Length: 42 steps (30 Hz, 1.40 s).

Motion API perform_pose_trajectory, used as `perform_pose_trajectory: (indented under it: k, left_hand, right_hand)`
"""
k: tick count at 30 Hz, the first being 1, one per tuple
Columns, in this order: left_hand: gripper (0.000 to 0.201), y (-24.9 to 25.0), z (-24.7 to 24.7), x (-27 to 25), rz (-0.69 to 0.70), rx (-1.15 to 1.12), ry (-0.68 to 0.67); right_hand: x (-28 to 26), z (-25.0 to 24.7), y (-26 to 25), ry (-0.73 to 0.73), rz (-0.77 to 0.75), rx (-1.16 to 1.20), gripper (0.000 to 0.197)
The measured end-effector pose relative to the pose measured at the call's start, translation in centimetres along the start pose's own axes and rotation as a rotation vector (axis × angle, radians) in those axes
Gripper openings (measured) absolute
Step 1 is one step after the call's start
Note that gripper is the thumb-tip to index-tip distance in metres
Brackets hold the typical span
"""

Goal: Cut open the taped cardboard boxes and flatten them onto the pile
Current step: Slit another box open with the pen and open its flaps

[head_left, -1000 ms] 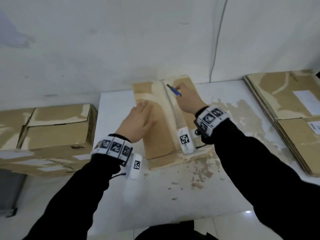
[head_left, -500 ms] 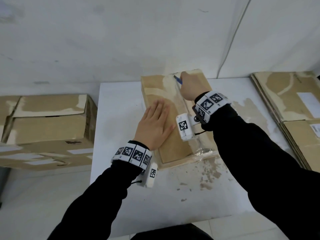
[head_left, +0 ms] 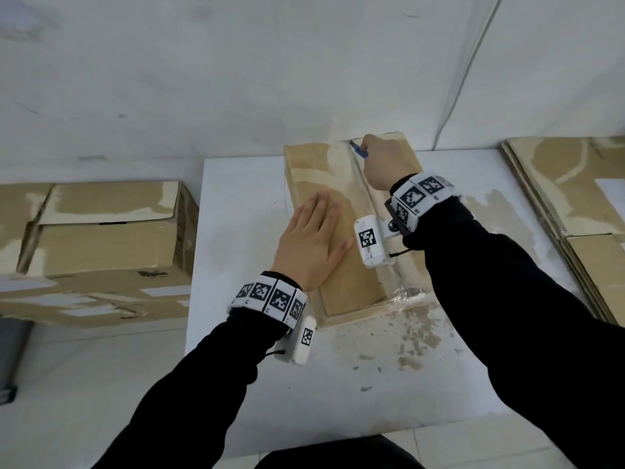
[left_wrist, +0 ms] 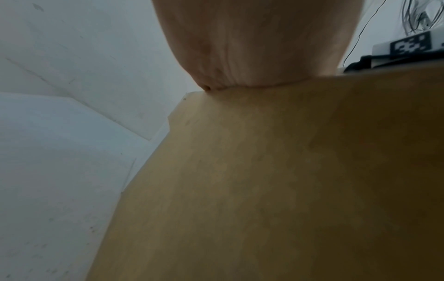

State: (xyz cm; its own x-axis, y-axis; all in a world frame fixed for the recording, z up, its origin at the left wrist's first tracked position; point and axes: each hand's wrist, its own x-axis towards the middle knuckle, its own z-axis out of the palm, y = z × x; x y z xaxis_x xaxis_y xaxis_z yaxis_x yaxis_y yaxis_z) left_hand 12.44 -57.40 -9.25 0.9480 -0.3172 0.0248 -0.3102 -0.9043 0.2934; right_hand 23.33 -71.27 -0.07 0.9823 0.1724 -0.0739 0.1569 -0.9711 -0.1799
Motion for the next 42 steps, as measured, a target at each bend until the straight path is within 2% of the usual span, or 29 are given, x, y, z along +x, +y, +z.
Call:
perform_pose_trajectory:
  k: [4, 10, 15, 22, 24, 30, 34, 42]
  left_hand:
    - [0.080, 0.0, 0.2, 0.1, -0.003, -0.010, 0.022]
    - [0.079, 0.0, 0.3, 0.1, -0.011, -0.019, 0.031]
    - [0.081, 0.1, 0.4, 0.2, -0.018, -0.005, 0.017]
    - [0.083, 0.2, 0.1, 0.3, -0.011, -0.003, 0.017]
    - [0.083, 0.3, 0.2, 0.2, -0.018, -0.002, 0.020]
    - [0.076, 0.4, 0.1, 0.2, -0.031, 0.000, 0.031]
    - [0.069, 0.5, 0.2, 0.2, -0.038, 0.018, 0.021]
    - [0.067, 0.3, -0.1, 0.2, -0.024, -0.024, 0.024]
  right_hand:
    - [0.4, 0.2, 0.7, -0.026, 0.026, 0.063, 0.027]
    - [0.4, 0.4, 0.5, -0.007, 0.014, 0.033, 0.026]
    - [1.3, -0.5, 0.5, -0.110, 0.067, 0.060, 0.027]
    - [1.2, -1.0, -0.3, -0.135, 0.072, -0.019, 0.032]
    - [1.0, -1.2, -0.3, -0.131, 0.075, -0.045, 0.031]
    - [-0.6, -0.1, -1.1, -0.020, -0.044, -0.159, 0.030]
    - [0.2, -0.5, -0.2, -0.077, 0.020, -0.070, 0.030]
    - [-0.5, 0.4, -0.2, -0.044, 0.005, -0.009, 0.030]
